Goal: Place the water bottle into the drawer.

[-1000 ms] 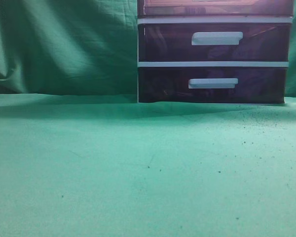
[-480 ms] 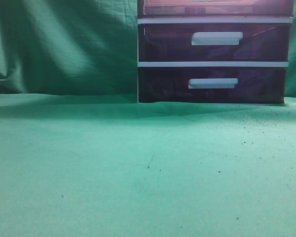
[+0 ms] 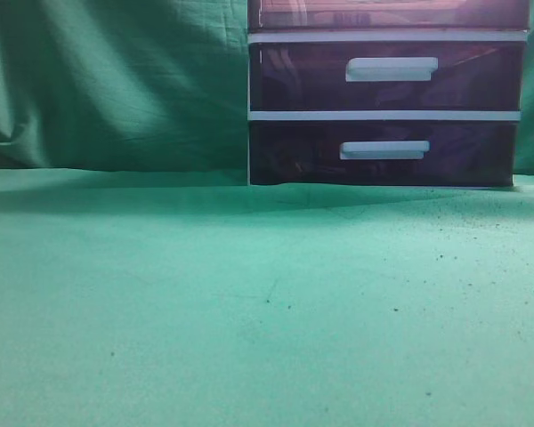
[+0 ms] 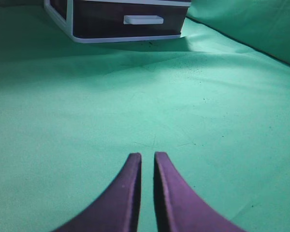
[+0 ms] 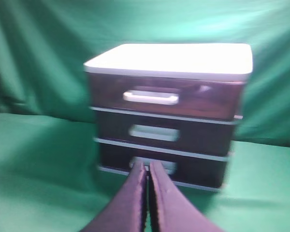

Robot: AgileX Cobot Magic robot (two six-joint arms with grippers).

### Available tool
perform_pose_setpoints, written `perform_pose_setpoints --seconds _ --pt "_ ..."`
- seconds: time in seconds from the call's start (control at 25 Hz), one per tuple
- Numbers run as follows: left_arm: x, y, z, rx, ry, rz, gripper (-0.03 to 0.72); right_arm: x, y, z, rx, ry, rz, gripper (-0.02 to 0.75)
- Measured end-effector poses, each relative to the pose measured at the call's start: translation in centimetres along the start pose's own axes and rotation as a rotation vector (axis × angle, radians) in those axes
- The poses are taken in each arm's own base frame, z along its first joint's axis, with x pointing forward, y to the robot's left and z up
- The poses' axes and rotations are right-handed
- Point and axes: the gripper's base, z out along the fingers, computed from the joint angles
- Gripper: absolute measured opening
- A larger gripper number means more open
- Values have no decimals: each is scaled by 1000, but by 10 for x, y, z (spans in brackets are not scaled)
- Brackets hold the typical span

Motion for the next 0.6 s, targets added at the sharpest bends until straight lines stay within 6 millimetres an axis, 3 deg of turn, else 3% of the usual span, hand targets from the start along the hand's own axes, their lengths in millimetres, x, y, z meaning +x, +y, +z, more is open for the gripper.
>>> perform_pose_setpoints --seconds 0.28,0.6 --pt "0 0 0 0 1 0 69 57 -13 -26 239 -26 -81 0" --pt "0 0 0 -2 0 5 69 118 -14 -21 257 36 -74 0"
